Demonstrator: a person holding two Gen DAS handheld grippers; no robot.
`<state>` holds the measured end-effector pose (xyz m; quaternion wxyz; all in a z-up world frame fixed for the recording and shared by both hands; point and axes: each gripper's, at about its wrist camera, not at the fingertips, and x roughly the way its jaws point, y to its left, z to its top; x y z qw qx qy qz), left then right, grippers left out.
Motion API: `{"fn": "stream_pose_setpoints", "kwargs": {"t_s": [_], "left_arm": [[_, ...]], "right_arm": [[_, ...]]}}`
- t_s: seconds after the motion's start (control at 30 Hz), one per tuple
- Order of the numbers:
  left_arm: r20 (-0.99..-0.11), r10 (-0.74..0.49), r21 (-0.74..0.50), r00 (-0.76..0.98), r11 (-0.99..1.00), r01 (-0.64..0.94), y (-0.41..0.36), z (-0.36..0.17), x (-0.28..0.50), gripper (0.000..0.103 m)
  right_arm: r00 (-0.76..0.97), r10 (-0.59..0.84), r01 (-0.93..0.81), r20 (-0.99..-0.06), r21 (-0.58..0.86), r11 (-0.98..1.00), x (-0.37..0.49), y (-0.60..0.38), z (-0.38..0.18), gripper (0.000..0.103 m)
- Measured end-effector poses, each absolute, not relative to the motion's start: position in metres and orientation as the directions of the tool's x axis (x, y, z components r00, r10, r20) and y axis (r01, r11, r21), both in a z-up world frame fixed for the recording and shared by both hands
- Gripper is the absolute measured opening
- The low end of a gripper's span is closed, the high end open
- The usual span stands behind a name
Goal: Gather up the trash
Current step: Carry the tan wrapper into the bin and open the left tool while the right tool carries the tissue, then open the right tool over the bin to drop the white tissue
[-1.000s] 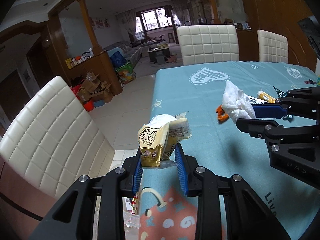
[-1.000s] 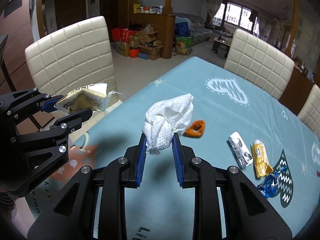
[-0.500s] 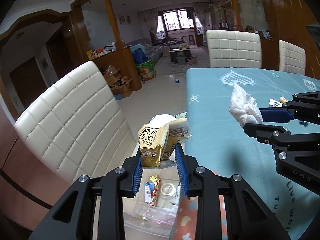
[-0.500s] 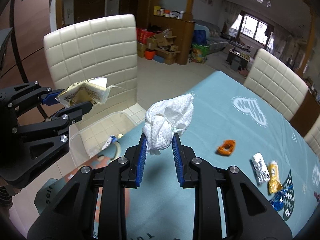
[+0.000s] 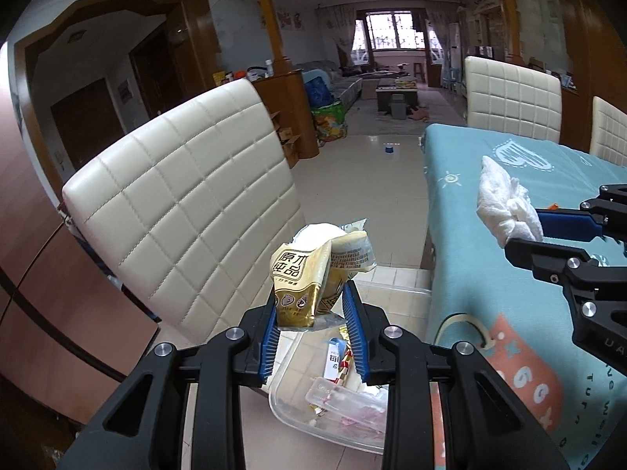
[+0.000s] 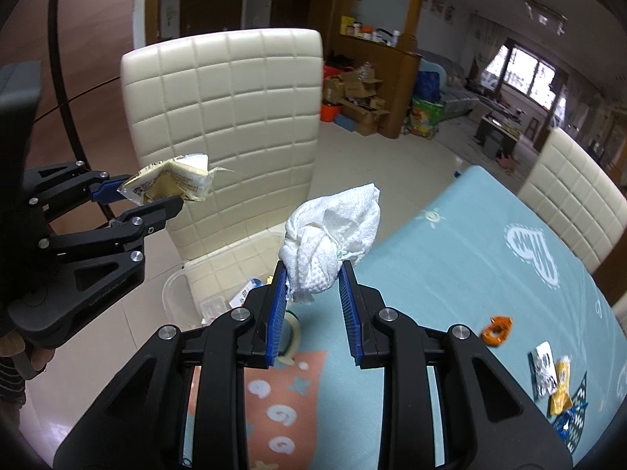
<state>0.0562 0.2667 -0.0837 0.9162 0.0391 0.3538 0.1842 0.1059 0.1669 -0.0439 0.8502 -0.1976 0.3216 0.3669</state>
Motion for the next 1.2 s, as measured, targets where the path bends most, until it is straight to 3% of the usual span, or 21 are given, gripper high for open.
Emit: {"fn": "stream_pose_setpoints", "kwargs": {"t_s": [0.17,0.27,0.3,0.8,1.03,1.07,1.1,1.13,1.17,1.2], "left_arm": [[-0.706,0.299,0.153,0.642,0.949,-0.275,0.277,-0.103,0.063,0.036],[-0.725,0.271,0.124,0.634,0.956,-0.267,0.274,-0.110,0.065,0.076],[-0.712,0.293,0.138,0.638,0.950,-0.282,0.273,-0.111,0.064,0.079],[-0.678,0.410,0.253,0.610,0.910,-0.330,0.275,-0.115,0.047,0.079],[-0.692,0.412,0.222,0.593,0.903,-0.369,0.286,-0.118,0.035,0.079],[-0.692,0.413,0.217,0.592,0.902,-0.374,0.286,-0.117,0.034,0.079],[-0.694,0.412,0.211,0.591,0.901,-0.380,0.288,-0.116,0.033,0.079],[-0.694,0.411,0.207,0.591,0.900,-0.383,0.288,-0.115,0.032,0.079],[-0.694,0.411,0.204,0.591,0.900,-0.386,0.289,-0.114,0.032,0.079],[-0.694,0.410,0.200,0.592,0.900,-0.388,0.290,-0.113,0.031,0.079]], "right_arm": [[0.512,0.501,-0.758,-0.698,-0.094,0.645,0.109,0.172,-0.051,0.029],[0.505,0.490,-0.757,-0.711,-0.091,0.647,0.113,0.172,-0.058,0.029],[0.502,0.487,-0.756,-0.715,-0.089,0.649,0.115,0.172,-0.060,0.029],[0.448,0.485,-0.781,-0.751,-0.066,0.621,0.117,0.190,-0.080,0.029],[0.419,0.487,-0.796,-0.766,-0.052,0.603,0.115,0.197,-0.083,0.030],[0.411,0.491,-0.797,-0.768,-0.042,0.602,0.116,0.197,-0.083,0.038],[0.413,0.500,-0.794,-0.761,-0.033,0.607,0.116,0.195,-0.081,0.057],[0.425,0.507,-0.788,-0.750,-0.030,0.615,0.116,0.192,-0.079,0.066],[0.444,0.519,-0.779,-0.730,-0.030,0.626,0.116,0.188,-0.075,0.074],[0.450,0.521,-0.778,-0.725,-0.032,0.627,0.115,0.188,-0.073,0.074]]}}
